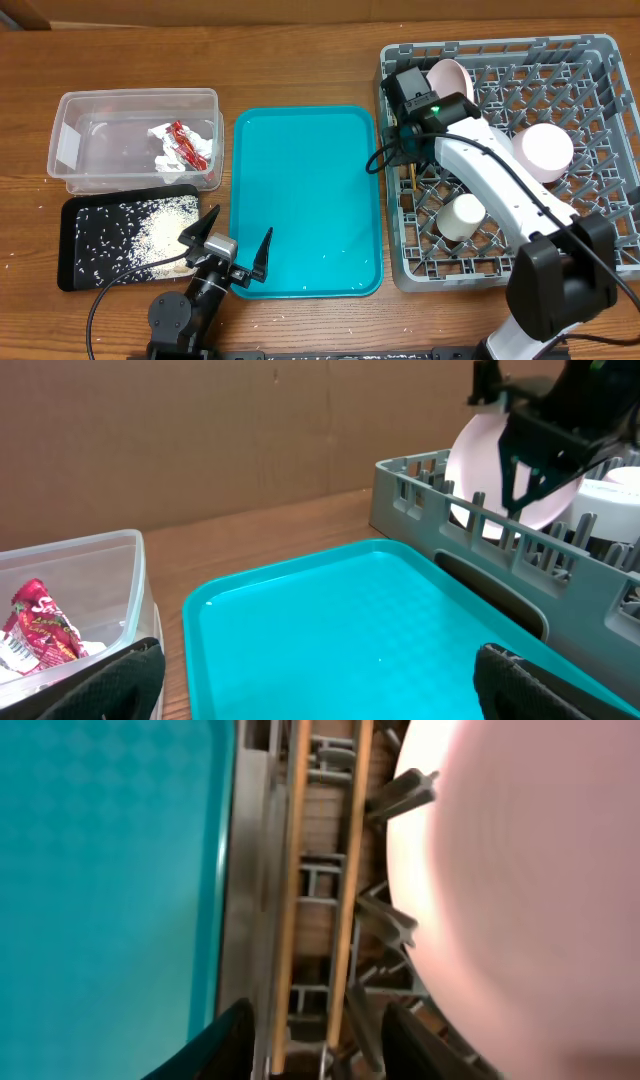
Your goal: Sort waste into correct bins and load items into the dishwasher
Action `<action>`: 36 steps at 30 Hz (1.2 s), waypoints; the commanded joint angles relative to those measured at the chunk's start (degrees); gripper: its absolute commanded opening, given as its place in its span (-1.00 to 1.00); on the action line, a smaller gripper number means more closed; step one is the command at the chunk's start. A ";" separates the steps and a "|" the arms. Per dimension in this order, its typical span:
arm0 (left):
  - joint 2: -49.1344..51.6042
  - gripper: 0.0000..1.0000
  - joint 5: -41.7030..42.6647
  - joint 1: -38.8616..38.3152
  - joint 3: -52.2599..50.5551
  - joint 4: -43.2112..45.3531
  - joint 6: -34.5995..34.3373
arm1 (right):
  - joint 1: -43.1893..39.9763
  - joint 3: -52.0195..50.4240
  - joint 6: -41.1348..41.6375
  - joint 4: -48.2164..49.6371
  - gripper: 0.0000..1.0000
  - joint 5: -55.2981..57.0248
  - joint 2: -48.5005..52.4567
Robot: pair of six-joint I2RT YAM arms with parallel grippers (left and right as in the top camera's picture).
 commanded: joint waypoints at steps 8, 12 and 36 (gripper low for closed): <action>-0.59 1.00 0.46 0.35 -0.24 0.20 0.92 | 6.51 3.34 1.25 -0.68 1.00 -11.89 -32.39; -0.59 1.00 0.46 0.35 -0.24 0.20 0.92 | 7.30 3.34 1.20 -2.64 1.00 -12.28 -38.97; -0.59 1.00 0.46 0.35 -0.24 0.20 0.92 | -14.40 -46.07 -3.50 32.37 1.00 -12.55 -77.55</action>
